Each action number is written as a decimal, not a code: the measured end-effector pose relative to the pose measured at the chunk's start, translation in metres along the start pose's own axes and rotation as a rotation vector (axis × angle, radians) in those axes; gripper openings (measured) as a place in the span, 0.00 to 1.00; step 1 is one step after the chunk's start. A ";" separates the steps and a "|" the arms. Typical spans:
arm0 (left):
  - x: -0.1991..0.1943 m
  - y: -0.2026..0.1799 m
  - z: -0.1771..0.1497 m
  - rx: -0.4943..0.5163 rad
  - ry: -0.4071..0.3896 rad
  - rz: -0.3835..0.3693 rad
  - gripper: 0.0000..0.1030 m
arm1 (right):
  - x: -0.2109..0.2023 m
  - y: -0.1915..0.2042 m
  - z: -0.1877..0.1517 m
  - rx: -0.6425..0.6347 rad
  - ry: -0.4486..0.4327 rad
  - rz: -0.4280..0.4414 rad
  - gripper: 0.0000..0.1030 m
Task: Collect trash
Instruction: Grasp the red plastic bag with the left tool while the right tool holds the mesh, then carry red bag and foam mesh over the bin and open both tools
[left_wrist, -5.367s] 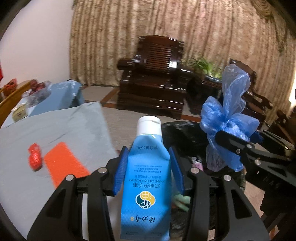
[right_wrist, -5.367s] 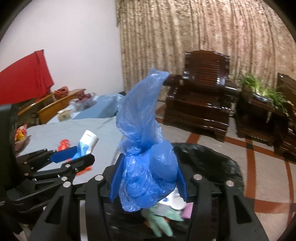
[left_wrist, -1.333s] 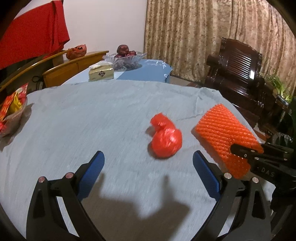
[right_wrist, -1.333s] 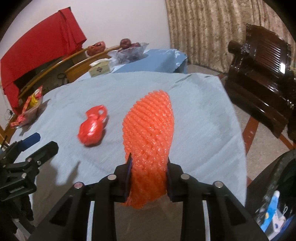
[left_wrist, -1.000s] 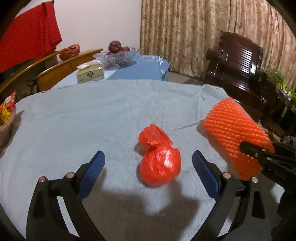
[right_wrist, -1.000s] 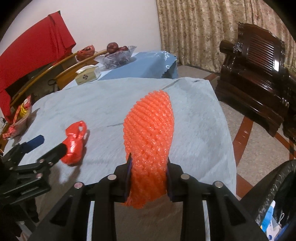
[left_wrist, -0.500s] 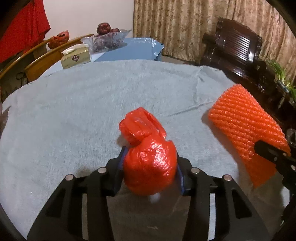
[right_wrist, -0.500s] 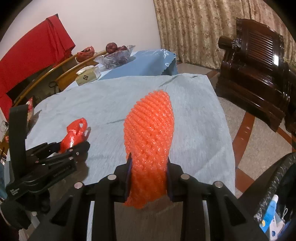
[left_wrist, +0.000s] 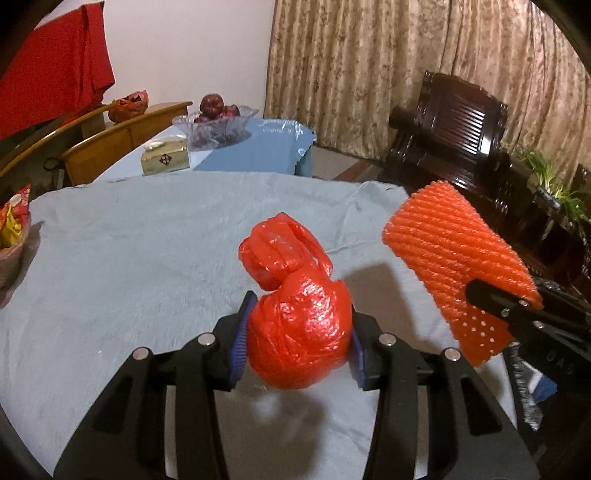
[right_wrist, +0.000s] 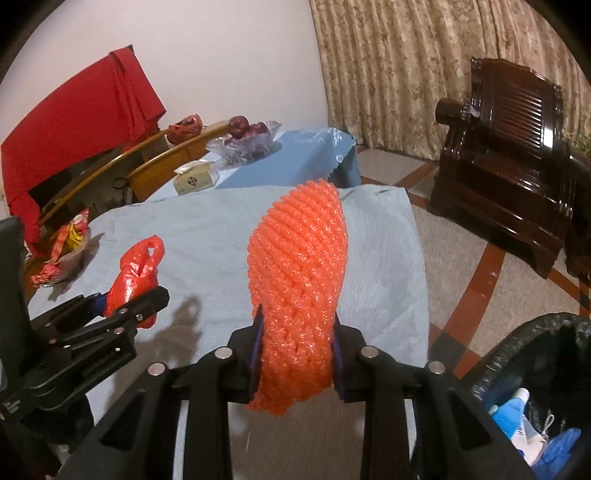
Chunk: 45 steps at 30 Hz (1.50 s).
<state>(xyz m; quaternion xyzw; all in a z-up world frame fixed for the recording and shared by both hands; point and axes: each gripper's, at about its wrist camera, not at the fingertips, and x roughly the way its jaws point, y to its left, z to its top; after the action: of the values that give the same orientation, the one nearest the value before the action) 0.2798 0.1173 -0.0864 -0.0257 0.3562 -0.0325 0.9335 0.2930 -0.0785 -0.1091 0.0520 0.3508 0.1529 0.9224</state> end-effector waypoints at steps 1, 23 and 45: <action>-0.009 -0.003 -0.002 -0.004 -0.009 -0.008 0.41 | -0.005 0.001 -0.001 -0.001 -0.003 0.004 0.29; -0.130 -0.041 -0.034 0.037 -0.103 -0.020 0.41 | -0.140 0.014 -0.046 -0.016 -0.106 -0.002 0.29; -0.130 -0.158 -0.071 0.173 -0.100 -0.203 0.41 | -0.210 -0.091 -0.099 0.120 -0.139 -0.221 0.31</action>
<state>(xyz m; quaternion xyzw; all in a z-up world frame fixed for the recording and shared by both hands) 0.1292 -0.0312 -0.0417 0.0176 0.3009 -0.1561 0.9406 0.1015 -0.2328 -0.0695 0.0788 0.2980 0.0251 0.9510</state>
